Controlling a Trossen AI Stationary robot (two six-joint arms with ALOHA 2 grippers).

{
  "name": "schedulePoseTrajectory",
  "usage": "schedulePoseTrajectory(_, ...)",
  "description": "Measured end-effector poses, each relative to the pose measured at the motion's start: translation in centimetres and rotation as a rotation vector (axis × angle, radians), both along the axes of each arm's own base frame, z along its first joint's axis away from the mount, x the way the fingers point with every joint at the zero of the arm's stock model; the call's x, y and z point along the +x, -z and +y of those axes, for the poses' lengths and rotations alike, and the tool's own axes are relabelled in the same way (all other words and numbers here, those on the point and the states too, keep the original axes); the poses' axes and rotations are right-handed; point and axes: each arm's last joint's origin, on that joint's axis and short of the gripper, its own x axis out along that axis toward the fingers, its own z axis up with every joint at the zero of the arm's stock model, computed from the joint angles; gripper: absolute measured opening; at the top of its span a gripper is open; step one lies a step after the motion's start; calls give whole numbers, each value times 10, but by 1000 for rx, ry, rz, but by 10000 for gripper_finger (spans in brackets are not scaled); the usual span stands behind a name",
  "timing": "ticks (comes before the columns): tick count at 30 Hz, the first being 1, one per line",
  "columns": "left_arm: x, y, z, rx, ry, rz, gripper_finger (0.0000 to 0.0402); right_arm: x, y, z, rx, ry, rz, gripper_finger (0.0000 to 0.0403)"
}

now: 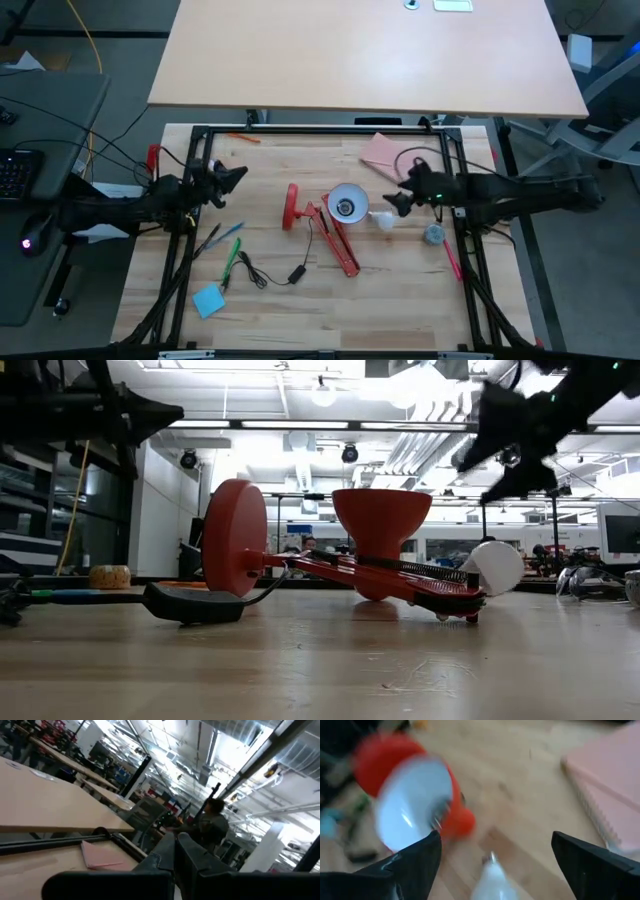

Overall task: Screw lightbulb
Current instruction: Return to Home Position

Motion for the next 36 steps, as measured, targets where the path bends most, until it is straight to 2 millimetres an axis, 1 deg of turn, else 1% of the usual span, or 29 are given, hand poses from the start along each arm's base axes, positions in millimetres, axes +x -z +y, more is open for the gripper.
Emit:
schedulePoseTrajectory(3,0,3,0,-4,12,29,0,-13,-16,0,-31,48,-122,367)
schedulePoseTrajectory(6,-1,11,-1,-13,15,43,0,-23,-31,3,-91,108,-248,367)
schedulePoseTrajectory(9,-1,17,-1,-24,47,112,0,-30,-41,5,-113,135,-342,367)
schedulePoseTrajectory(15,1,27,-4,-11,137,225,0,-31,-50,8,-135,110,-428,367)
schedulePoseTrajectory(19,1,28,-4,-7,155,227,0,-25,-52,10,-122,127,-490,367)
schedulePoseTrajectory(22,1,27,-4,-13,160,222,0,-15,-42,18,-128,65,-559,367)
schedulePoseTrajectory(24,2,28,-4,-44,165,224,0,-10,-28,25,-118,39,-593,367)
schedulePoseTrajectory(26,2,30,-4,-44,164,238,0,-9,-12,33,-112,27,-618,367)
schedulePoseTrajectory(28,2,31,-4,-34,163,253,0,-12,0,38,-124,44,-647,367)
schedulePoseTrajectory(31,2,31,-4,-31,162,253,0,-18,6,43,-181,46,-683,367)
schedulePoseTrajectory(34,2,31,-4,-30,162,253,0,-22,15,43,-245,14,-653,367)
schedulePoseTrajectory(36,2,31,-4,-30,162,253,0,-25,24,40,-284,18,-608,367)
